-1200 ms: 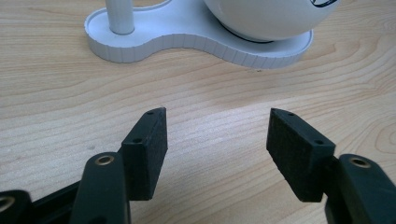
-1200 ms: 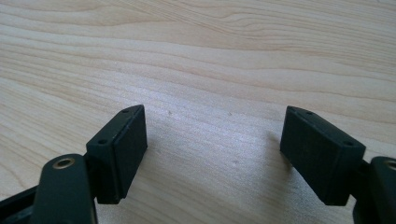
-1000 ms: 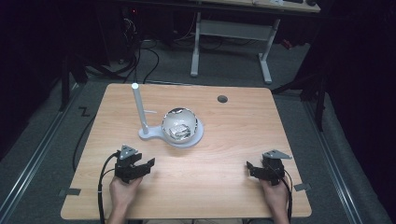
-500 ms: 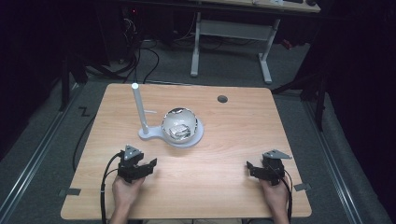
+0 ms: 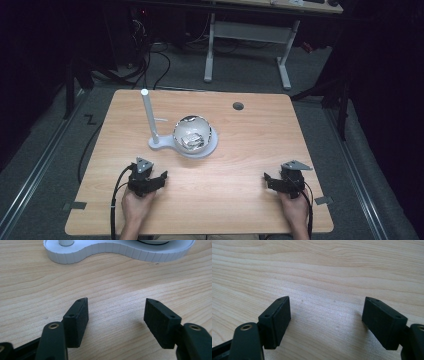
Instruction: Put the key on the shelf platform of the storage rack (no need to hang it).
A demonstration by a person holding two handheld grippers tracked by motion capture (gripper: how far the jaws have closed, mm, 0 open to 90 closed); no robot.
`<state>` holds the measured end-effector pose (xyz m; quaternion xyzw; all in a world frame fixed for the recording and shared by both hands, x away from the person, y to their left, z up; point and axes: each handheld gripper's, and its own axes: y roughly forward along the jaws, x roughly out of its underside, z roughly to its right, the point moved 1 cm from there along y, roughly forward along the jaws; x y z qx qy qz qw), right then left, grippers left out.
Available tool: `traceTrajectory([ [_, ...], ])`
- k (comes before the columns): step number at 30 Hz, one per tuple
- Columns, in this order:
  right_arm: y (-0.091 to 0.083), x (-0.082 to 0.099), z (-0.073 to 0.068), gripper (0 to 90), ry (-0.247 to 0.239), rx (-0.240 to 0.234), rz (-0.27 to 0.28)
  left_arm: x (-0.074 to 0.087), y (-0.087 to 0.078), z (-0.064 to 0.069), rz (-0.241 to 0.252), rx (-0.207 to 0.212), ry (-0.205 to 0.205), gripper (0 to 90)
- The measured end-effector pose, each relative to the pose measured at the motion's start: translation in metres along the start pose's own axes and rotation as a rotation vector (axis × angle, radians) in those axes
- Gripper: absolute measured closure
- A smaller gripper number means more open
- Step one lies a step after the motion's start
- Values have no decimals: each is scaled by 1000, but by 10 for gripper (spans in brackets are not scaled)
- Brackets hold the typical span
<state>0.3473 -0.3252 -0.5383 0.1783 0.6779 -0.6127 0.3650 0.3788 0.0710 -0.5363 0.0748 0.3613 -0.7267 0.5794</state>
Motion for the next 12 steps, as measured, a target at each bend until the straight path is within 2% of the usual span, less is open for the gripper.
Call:
traceTrajectory([
  [1, 0, 0, 0, 234, 0, 0, 0, 3, 0, 1, 8, -9, 3, 359],
  [3, 0, 0, 0, 234, 0, 0, 0, 8, 0, 1, 16, -6, 43, 337],
  [6, 0, 0, 0, 234, 0, 0, 0, 8, 0, 2, 16, -12, 30, 331],
  [12, 0, 0, 0, 234, 1, 1, 0, 8, 0, 2, 13, -11, 30, 326],
])
